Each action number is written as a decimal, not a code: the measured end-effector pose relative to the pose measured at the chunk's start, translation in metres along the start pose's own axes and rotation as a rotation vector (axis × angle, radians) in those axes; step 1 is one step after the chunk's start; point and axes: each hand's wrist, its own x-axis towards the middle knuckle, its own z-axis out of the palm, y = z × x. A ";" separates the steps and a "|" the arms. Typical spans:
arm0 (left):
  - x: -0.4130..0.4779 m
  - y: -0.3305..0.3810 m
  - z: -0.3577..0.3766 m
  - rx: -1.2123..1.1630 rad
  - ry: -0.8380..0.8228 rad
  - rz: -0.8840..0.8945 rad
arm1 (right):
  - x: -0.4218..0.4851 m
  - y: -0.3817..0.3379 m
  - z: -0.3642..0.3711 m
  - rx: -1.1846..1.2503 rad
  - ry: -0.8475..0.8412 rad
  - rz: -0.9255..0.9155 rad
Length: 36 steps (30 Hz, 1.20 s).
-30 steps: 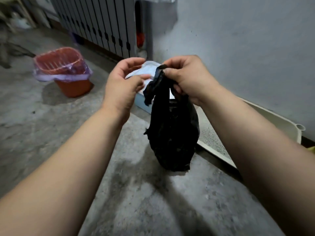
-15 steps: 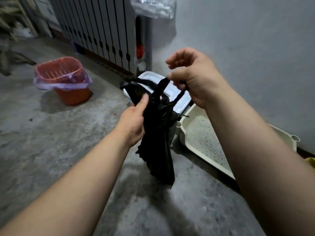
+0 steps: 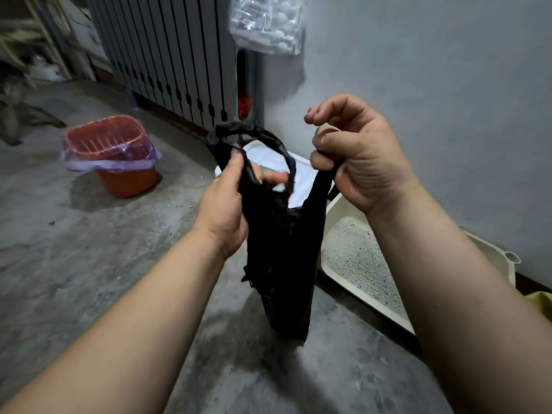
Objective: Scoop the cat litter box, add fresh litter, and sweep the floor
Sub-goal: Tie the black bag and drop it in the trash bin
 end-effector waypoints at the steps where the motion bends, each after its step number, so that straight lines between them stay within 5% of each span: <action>1: 0.000 -0.001 0.000 0.045 0.015 0.024 | 0.002 -0.001 0.000 -0.022 0.025 -0.030; 5: -0.004 -0.001 -0.003 0.265 0.068 -0.013 | 0.001 -0.005 -0.001 -0.036 0.016 -0.076; 8: -0.008 0.005 -0.005 0.372 -0.141 -0.132 | -0.002 -0.010 0.007 -0.016 -0.063 -0.068; 11: -0.012 0.009 -0.002 0.754 -0.376 -0.104 | -0.007 -0.015 0.020 -0.012 -0.221 -0.053; 15: -0.019 0.005 0.016 1.070 -0.316 0.042 | -0.012 -0.008 0.035 -0.455 -0.369 -0.044; 19: -0.021 0.004 0.005 0.933 -0.249 -0.013 | 0.004 0.002 0.013 -0.787 0.064 -0.092; 24: -0.020 0.002 0.002 0.928 -0.225 0.043 | -0.003 0.016 -0.017 -0.728 -0.282 0.382; 28: -0.019 -0.001 0.007 1.060 -0.214 0.130 | 0.007 0.027 -0.025 -0.876 0.148 0.207; 34: -0.024 -0.010 0.017 0.628 -0.447 0.137 | 0.009 0.022 -0.010 -0.388 0.148 0.226; 36: -0.027 -0.010 0.024 0.621 -0.464 0.167 | 0.016 0.026 -0.017 -0.489 0.302 0.221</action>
